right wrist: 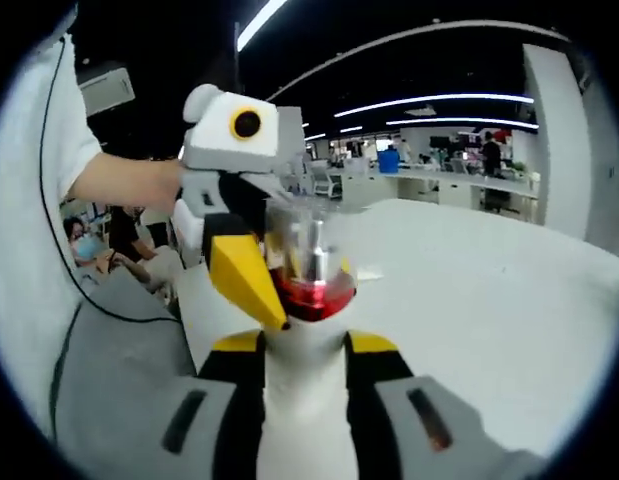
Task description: Arrange the skincare products in the storage area until every visible bottle or jar stands upright without overlapping.
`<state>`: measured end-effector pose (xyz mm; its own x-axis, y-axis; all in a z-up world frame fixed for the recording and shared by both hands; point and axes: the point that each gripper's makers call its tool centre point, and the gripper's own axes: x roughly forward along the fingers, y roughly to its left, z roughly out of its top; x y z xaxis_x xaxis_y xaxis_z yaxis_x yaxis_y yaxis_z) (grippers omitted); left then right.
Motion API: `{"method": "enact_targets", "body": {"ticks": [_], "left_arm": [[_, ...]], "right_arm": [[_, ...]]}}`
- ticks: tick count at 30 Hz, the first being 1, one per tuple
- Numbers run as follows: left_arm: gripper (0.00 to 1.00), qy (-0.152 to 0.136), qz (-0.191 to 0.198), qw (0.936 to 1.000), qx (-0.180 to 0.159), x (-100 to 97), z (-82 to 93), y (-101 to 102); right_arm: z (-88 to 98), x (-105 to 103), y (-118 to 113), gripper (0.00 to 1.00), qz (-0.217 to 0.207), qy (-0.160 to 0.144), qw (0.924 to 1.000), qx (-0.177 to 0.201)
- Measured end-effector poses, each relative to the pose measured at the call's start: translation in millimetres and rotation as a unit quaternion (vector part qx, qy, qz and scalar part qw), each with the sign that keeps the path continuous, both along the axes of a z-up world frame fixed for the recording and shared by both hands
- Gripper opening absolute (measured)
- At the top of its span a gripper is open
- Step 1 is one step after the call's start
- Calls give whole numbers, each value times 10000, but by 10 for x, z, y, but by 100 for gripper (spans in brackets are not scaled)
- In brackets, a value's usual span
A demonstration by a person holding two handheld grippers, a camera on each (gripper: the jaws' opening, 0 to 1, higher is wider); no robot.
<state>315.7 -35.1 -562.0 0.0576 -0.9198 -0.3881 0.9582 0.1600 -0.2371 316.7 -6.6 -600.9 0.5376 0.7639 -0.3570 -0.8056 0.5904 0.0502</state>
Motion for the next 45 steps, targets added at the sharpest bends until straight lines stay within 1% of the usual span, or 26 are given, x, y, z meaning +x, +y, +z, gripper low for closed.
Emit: {"method": "enact_targets", "body": {"ticks": [2,3,7,10,11,14,18,23,25,26,27,29,31,32,35,37,45], "left_arm": [[24,-47,-8,10000,49,27,-80,-10],[24,-82,-24,9999,109,57,-148,-3],[25,-165,-94,9996,204,115,-275,20],[25,-173,-103,9995,226,179,-345,37],[25,-141,-36,9996,254,222,-379,51],[25,-86,129,9995,275,329,-457,100],[25,-26,97,9996,253,361,-508,106],[25,-287,-235,9981,492,326,-598,90],[25,-443,-446,9958,661,302,-667,88],[25,-504,-448,9966,475,311,-615,44],[24,-428,-441,9967,533,308,-625,62],[24,-492,-538,9959,543,312,-626,57],[25,-583,-623,9949,538,317,-628,48],[25,-655,-728,9938,536,315,-630,40],[25,-702,-957,9914,551,297,-634,23],[25,-726,-1080,9900,551,306,-633,3],[25,-539,-1082,9916,467,480,-634,16]], "right_arm": [[-66,36,5,30,-122,-31,9998,-133],[-139,75,4,30,-260,-53,9993,-275],[-261,141,0,29,-450,-185,9968,-640],[-310,178,-3,29,-566,-237,9951,-772],[-334,198,-11,29,-633,-246,9943,-817],[-379,262,-55,27,-871,-195,9928,-802],[-435,300,-44,27,-900,-94,9930,-760],[-519,307,-41,27,-918,-18,9926,-797],[-559,301,-34,28,-913,32,9927,-794],[-546,301,-30,28,-933,12,9928,-745],[-541,308,-34,28,-962,10,9927,-726],[-544,315,-42,28,-980,-8,9925,-728],[-554,334,-47,28,-1002,-96,9917,-803],[-561,340,-45,29,-1008,-112,9914,-832],[-593,373,-28,30,-1069,-98,9903,-879],[-603,413,-13,31,-1148,-59,9902,-792],[-599,565,-21,31,-1176,-82,9908,-659]]}}
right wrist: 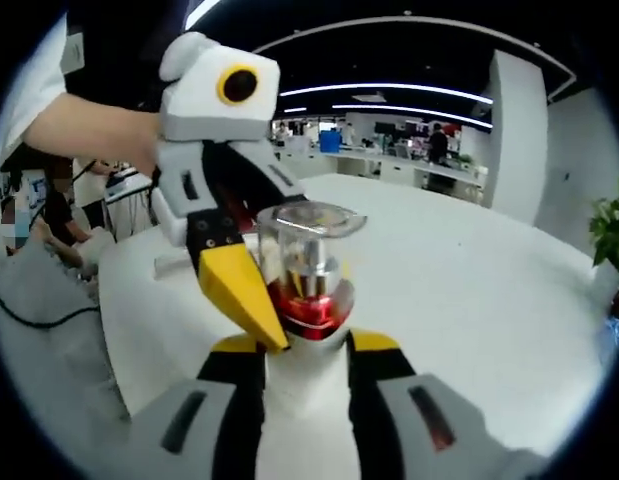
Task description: Arrange the skincare products in the storage area until every visible bottle or jar stands upright without overlapping.
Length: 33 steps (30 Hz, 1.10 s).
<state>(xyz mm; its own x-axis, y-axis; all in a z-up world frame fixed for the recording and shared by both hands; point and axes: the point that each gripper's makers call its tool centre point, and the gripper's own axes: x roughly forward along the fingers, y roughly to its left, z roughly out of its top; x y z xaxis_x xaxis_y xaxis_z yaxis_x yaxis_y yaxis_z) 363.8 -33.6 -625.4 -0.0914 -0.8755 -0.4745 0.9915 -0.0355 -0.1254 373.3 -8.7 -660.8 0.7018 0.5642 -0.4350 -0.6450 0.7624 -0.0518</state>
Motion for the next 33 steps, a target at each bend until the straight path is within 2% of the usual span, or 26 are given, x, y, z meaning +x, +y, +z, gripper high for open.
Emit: {"method": "enact_targets", "body": {"ticks": [8,24,33], "left_arm": [[25,-50,-149,9999,49,156,6,-52],[26,-195,-180,9995,176,640,-58,-151],[26,-179,-134,9995,232,777,-64,-160]], "right_arm": [[11,170,-41,31,-187,-114,9998,2],[10,693,-146,31,-154,-354,9991,-170],[8,821,-173,31,-178,-369,9990,-198]]}}
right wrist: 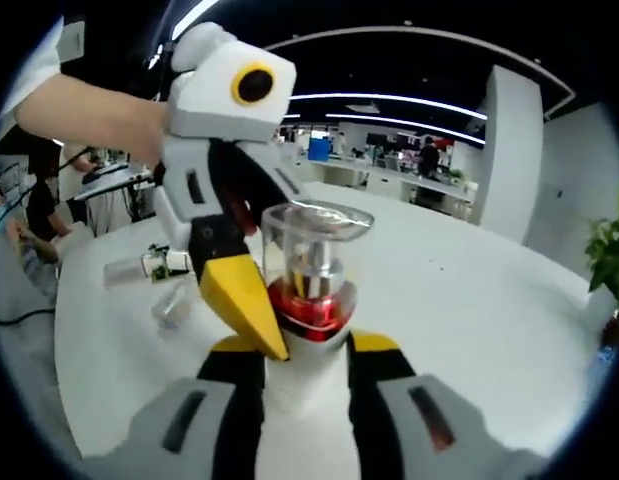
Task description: Arrange the skincare products in the storage area until every visible bottle or jar stands upright without overlapping.
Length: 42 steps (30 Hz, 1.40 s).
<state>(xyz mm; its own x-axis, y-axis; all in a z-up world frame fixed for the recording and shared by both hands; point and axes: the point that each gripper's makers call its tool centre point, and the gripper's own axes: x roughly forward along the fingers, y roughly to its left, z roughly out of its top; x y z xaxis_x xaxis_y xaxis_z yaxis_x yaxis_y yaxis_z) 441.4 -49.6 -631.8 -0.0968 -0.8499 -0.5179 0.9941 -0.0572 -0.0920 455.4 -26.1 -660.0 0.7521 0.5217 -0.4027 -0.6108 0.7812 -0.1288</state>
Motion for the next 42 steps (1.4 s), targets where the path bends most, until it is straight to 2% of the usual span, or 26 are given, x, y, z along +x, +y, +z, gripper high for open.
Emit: {"method": "enact_targets", "body": {"ticks": [9,15,25,32,42], "left_arm": [[26,46,11,10000,19,8,-13,-2],[29,64,163,9998,100,22,-57,18],[47,138,586,9980,168,-15,-84,121],[49,364,863,9955,108,-117,-107,166],[51,376,993,9943,96,-202,-99,186]], "right_arm": [[-4,13,-10,32,-24,9,10000,-2],[-24,-15,-8,33,28,50,10000,-65],[-51,-153,21,42,83,187,9998,-26],[-107,-239,22,48,93,312,9994,-75],[-142,-405,-60,54,68,426,9989,-156]]}}
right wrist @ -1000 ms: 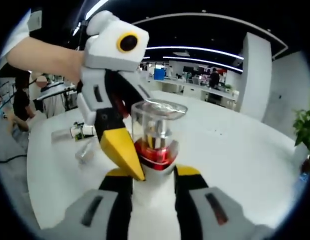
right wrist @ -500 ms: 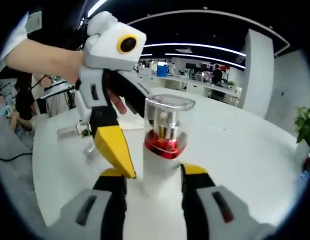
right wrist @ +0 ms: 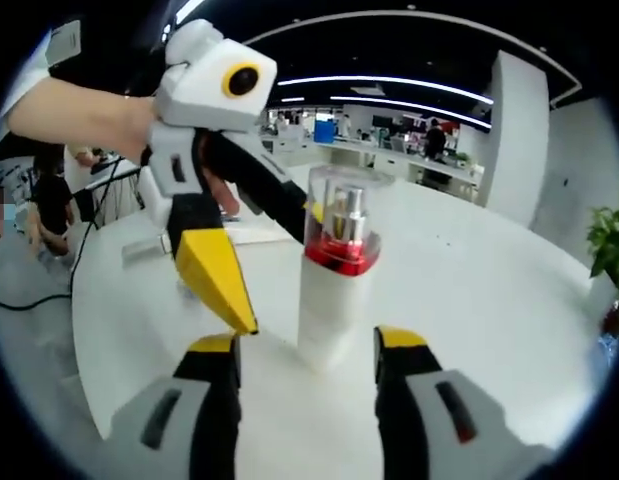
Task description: Arrange the skincare products in the storage area until every visible bottle or jar stands upright without overlapping.
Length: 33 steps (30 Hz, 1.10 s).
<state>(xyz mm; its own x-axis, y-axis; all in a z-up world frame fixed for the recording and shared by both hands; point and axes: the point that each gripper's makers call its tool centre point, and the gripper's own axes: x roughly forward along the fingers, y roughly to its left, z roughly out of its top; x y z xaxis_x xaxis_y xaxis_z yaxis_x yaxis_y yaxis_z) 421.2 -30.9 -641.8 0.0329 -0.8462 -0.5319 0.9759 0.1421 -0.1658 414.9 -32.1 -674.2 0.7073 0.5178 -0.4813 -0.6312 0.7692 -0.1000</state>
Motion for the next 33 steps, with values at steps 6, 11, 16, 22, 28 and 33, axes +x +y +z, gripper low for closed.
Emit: {"method": "enact_targets", "body": {"ticks": [6,11,16,22,28,33], "left_arm": [[55,15,184,9998,61,-50,-39,64],[59,58,422,9991,50,-108,-41,154],[64,65,668,9977,79,-179,-61,259],[76,71,1010,9945,278,-296,-129,430],[79,167,1348,9905,210,-461,-106,568],[87,190,1731,9845,211,-590,-133,738]], "right_arm": [[2,-102,-61,55,-60,31,10000,-8],[1,-221,-87,59,-73,83,9999,18],[15,-331,-93,62,-157,231,9994,205],[65,-431,-105,67,-186,209,9994,224],[166,-551,-65,73,-74,159,9995,255],[220,-644,-55,77,-85,176,9991,387]]}}
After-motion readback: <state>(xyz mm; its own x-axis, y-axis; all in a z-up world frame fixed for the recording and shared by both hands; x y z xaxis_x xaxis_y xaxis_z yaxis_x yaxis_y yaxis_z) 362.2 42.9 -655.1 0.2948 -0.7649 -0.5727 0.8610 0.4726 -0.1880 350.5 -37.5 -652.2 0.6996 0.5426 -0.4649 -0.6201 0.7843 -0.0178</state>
